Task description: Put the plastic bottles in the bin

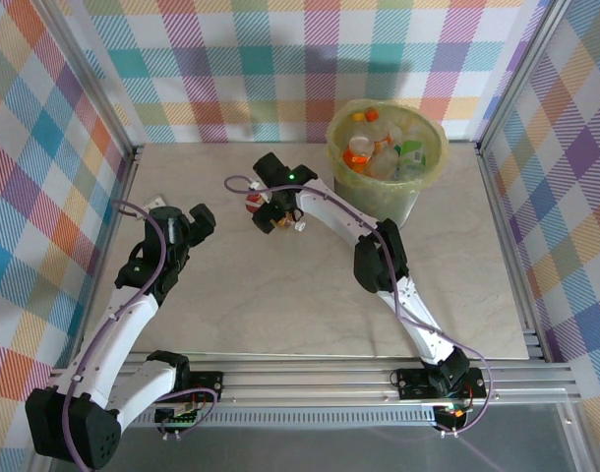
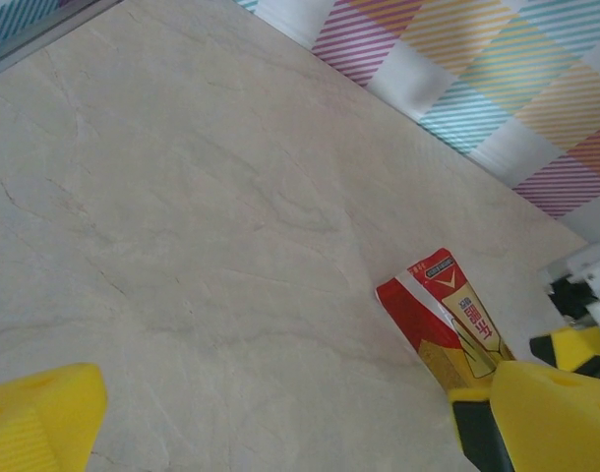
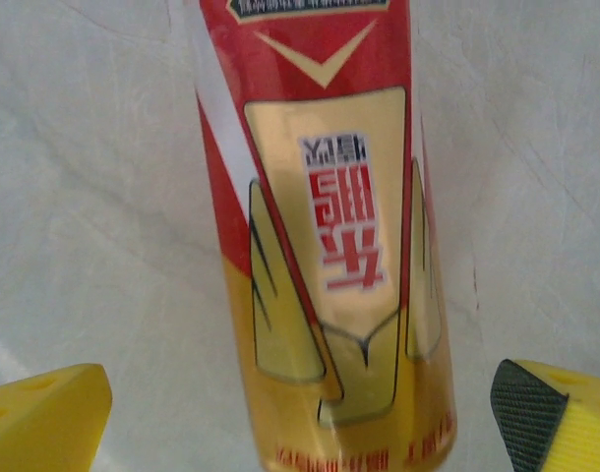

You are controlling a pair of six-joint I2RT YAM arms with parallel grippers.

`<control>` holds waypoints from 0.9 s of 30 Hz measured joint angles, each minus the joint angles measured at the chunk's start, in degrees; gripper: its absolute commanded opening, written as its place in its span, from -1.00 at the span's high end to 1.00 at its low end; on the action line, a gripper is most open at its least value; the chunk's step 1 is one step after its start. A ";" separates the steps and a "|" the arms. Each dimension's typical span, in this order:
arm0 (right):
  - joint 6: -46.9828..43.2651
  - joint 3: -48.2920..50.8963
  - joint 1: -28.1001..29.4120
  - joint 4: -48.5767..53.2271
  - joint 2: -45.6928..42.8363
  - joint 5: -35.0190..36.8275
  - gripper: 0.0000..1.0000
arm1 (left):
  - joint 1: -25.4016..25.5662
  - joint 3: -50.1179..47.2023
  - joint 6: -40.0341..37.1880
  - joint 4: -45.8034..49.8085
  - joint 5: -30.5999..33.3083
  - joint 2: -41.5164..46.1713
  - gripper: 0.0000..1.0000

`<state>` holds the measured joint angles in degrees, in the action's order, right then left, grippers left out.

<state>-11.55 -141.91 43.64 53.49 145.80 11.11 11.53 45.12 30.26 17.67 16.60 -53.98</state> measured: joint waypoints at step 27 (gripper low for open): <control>-3.85 -6.29 -0.90 -5.99 8.46 -4.79 -0.79 | -0.04 -0.46 0.20 -1.64 -2.01 -2.34 -1.00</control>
<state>-15.40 -148.20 42.74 47.51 154.26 6.33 11.49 44.66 30.46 16.03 14.59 -56.31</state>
